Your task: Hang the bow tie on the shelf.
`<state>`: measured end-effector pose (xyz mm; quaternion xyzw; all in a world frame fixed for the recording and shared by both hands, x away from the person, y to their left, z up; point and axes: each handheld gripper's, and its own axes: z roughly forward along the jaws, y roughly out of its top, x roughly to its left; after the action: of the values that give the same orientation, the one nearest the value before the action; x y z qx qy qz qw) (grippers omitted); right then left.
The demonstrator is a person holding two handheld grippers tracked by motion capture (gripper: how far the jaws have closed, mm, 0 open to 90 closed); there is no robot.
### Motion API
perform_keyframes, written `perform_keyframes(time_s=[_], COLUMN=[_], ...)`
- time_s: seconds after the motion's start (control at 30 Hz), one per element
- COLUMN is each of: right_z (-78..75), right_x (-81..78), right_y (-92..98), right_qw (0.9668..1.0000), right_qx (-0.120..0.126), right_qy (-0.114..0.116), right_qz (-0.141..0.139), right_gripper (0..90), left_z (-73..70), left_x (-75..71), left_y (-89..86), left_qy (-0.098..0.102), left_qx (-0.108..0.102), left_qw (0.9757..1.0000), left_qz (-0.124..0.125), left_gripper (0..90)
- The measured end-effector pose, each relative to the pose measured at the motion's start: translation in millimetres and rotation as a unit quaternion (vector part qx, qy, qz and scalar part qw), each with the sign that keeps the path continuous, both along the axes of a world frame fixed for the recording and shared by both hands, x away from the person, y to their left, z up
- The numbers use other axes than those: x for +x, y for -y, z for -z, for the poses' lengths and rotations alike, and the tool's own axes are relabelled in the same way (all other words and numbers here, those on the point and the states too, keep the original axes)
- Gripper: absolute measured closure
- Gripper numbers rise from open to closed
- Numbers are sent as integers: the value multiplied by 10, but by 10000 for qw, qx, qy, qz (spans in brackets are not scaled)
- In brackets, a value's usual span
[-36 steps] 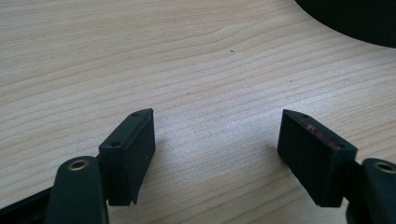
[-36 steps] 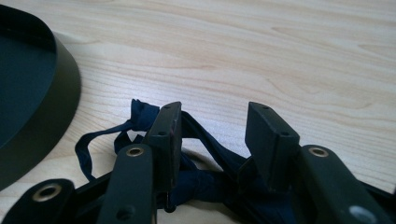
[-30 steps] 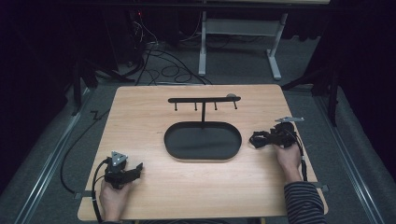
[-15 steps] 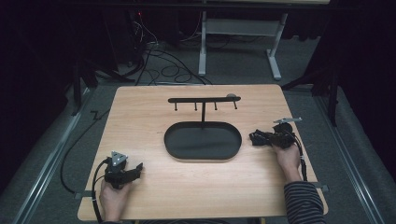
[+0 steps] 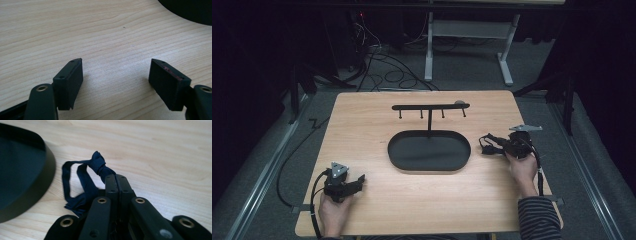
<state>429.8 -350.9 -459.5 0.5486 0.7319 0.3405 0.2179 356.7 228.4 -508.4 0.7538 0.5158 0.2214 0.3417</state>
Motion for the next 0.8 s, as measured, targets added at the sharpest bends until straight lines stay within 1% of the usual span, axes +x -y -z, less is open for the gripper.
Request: perform_keyframes(time_s=[0.17, 0.33, 0.43, 0.6, 0.8], right_z=[-134, -241, -294, -363, -436], right_x=[-107, -213, -270, -356, -454], right_y=[-37, -82, -110, -162, -232], right_qw=[9995, 9985, 9977, 9965, 9948], right_qx=[31, -21, 9, 46, 181], right_qy=[305, 499, 619, 712, 820], right_qz=[-102, -209, -274, -424, -583], right_gripper=[900, 900, 900, 900, 900], left_z=[-1, -1, 0, 0, 0], left_x=[0, 0, 0, 0, 0], left_y=[-1, -1, 0, 0, 0], left_qy=[-6, -4, -1, 0, 1], left_qx=[-2, 2, 1, 1, 0], left_qw=[10000, 10000, 10000, 10000, 10000], left_qz=[6, 2, 1, -1, -1], left_gripper=[280, 280, 280, 280, 280])
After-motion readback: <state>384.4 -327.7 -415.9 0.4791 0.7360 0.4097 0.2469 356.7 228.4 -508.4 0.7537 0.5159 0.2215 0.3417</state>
